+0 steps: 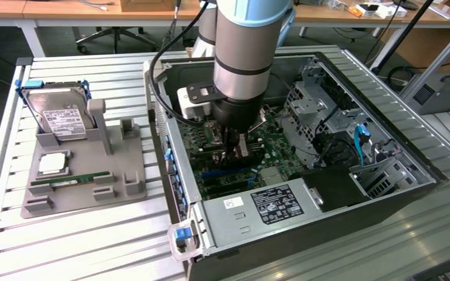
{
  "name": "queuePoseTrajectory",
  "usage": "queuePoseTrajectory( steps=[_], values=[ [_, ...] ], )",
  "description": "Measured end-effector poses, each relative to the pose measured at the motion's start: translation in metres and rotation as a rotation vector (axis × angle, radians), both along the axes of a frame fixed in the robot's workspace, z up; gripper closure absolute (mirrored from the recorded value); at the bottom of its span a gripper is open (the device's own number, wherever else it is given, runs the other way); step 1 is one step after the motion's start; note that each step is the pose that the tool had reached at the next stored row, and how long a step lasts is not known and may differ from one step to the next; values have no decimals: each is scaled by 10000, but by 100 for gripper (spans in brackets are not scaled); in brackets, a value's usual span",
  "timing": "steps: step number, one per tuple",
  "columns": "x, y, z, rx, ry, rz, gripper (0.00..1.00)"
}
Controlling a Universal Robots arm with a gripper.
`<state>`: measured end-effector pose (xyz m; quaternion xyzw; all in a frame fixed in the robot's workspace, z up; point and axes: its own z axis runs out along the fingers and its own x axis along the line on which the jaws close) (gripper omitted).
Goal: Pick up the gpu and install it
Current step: 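Insert the gpu into the slot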
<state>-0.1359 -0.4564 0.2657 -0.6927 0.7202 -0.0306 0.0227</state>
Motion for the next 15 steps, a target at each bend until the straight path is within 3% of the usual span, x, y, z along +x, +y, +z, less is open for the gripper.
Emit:
queuePoseTrajectory(
  steps=[15],
  values=[
    [-53,5,-26,1,0,-1,73]
  ],
)
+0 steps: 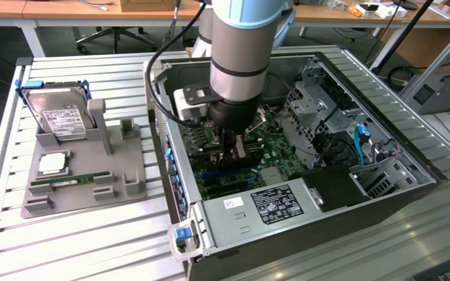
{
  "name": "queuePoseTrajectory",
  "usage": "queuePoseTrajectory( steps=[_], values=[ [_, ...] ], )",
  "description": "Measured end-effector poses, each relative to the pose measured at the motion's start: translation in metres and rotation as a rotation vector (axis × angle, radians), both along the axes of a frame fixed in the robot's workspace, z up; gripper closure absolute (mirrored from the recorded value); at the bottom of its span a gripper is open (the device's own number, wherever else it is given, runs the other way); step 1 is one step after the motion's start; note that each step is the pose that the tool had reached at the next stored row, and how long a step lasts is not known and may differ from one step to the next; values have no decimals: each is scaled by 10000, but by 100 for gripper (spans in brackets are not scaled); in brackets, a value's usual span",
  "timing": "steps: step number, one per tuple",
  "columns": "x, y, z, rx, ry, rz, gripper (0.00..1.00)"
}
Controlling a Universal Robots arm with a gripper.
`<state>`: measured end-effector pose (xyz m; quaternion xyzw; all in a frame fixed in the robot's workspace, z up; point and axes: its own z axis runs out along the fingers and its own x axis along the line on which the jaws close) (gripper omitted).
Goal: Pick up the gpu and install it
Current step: 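Insert the gpu into the slot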
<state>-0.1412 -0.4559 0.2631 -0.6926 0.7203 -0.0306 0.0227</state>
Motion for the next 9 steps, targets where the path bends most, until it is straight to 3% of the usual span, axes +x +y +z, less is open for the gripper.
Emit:
queuePoseTrajectory(
  steps=[9],
  values=[
    [-28,0,-14,1,-3,-1,73]
  ],
)
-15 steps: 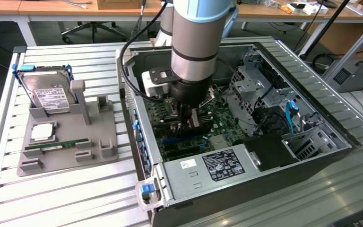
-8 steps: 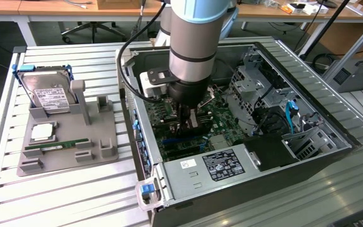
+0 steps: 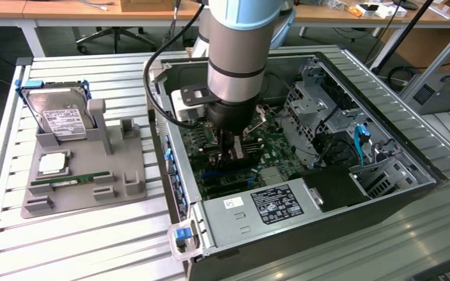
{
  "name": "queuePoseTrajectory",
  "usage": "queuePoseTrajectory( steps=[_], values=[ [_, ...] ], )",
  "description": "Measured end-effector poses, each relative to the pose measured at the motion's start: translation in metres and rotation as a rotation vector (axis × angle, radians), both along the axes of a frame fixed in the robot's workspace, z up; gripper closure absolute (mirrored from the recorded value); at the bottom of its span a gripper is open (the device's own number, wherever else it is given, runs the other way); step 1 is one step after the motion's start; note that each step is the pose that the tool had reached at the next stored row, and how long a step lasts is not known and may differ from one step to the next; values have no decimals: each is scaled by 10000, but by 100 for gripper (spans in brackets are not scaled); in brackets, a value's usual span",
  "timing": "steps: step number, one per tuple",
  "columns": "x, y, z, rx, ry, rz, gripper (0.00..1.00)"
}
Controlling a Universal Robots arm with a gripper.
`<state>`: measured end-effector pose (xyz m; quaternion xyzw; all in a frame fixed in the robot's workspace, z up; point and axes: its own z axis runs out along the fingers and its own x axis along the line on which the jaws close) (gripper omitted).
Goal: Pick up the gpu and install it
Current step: 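Insert the gpu into the slot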
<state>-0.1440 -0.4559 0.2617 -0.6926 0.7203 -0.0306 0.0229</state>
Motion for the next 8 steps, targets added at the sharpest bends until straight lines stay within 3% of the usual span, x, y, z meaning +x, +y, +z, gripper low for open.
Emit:
queuePoseTrajectory(
  steps=[8],
  values=[
    [13,0,-22,-2,3,7,73]
  ],
)
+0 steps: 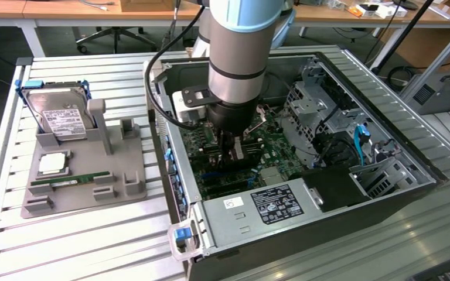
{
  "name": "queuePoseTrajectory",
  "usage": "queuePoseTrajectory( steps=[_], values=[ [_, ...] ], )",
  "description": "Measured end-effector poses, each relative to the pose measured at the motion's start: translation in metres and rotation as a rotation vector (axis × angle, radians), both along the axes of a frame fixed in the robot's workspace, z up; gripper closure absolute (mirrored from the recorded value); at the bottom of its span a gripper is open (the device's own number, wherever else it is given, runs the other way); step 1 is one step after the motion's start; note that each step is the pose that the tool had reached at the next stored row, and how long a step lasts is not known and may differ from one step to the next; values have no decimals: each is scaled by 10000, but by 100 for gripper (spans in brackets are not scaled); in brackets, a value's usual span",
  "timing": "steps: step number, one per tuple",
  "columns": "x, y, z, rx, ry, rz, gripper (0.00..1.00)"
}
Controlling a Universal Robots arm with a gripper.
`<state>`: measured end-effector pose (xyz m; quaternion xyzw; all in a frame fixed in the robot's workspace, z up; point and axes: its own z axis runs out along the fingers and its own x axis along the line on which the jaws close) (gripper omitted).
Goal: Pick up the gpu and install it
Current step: 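Insert the gpu into the slot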
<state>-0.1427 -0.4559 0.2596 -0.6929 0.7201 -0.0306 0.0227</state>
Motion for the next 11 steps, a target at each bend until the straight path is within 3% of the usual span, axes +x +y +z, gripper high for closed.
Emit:
queuePoseTrajectory(
  steps=[11],
  values=[
    [0,8,17,2,-1,0,73]
  ],
)
